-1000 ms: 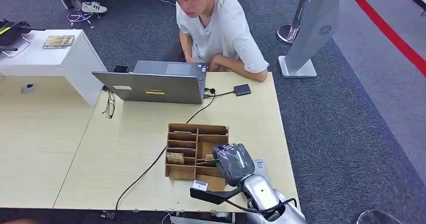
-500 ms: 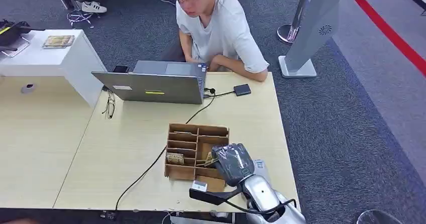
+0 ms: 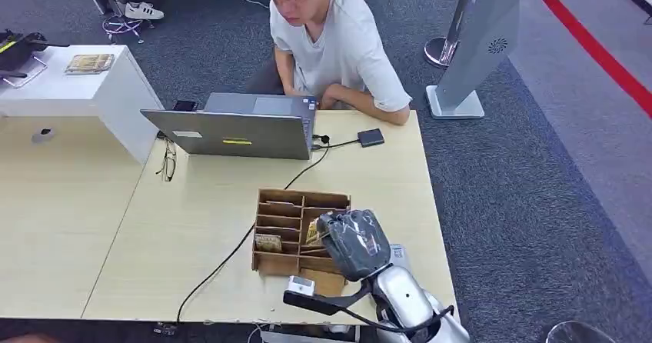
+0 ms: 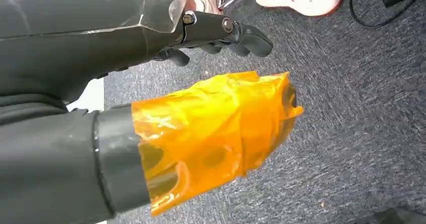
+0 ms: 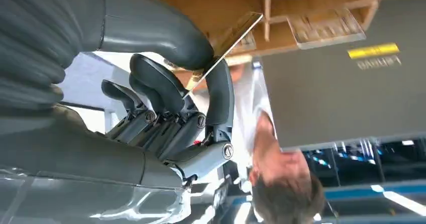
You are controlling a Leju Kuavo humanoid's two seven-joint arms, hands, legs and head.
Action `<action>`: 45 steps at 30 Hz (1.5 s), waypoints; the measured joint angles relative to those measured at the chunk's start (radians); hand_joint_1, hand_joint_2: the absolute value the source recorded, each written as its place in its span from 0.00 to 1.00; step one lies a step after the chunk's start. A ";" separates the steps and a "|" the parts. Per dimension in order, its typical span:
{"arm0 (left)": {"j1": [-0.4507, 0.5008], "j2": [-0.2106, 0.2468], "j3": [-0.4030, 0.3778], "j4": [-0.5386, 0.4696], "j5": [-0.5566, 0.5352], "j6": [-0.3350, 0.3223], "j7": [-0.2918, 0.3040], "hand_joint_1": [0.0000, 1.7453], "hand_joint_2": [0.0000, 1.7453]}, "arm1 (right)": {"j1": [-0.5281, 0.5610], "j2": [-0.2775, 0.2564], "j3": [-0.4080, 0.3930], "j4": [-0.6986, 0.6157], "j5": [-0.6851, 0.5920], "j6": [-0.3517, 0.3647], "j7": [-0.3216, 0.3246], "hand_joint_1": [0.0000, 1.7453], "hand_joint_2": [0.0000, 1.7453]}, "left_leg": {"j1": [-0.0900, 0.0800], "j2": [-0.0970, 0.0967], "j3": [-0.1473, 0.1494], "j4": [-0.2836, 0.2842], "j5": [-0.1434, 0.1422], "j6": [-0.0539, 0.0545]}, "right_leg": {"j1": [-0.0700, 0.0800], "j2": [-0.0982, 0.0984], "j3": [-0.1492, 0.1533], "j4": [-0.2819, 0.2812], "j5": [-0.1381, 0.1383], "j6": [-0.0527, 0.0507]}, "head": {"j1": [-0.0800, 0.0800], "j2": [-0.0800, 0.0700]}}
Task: Pass the card to the sensor for recognition and then transmit it.
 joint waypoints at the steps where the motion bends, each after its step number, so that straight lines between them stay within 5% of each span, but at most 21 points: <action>1: 0.000 0.000 0.000 0.000 0.003 0.000 0.002 0.00 0.00 | 0.000 0.000 0.000 -0.011 0.000 -0.001 -0.002 0.95 1.00 | 0.000 0.000 0.000 0.000 0.000 0.000 | 0.000 0.000 0.000 0.000 0.000 0.000 | 0.000 0.000; 45: 0.002 0.000 0.000 -0.008 0.046 0.026 -0.004 0.00 0.00 | 0.000 -0.039 0.011 -0.270 -0.103 -0.031 -0.090 1.00 1.00 | 0.000 0.000 0.000 0.000 0.000 0.000 | 0.000 0.000 0.000 0.000 0.000 0.000 | 0.000 0.000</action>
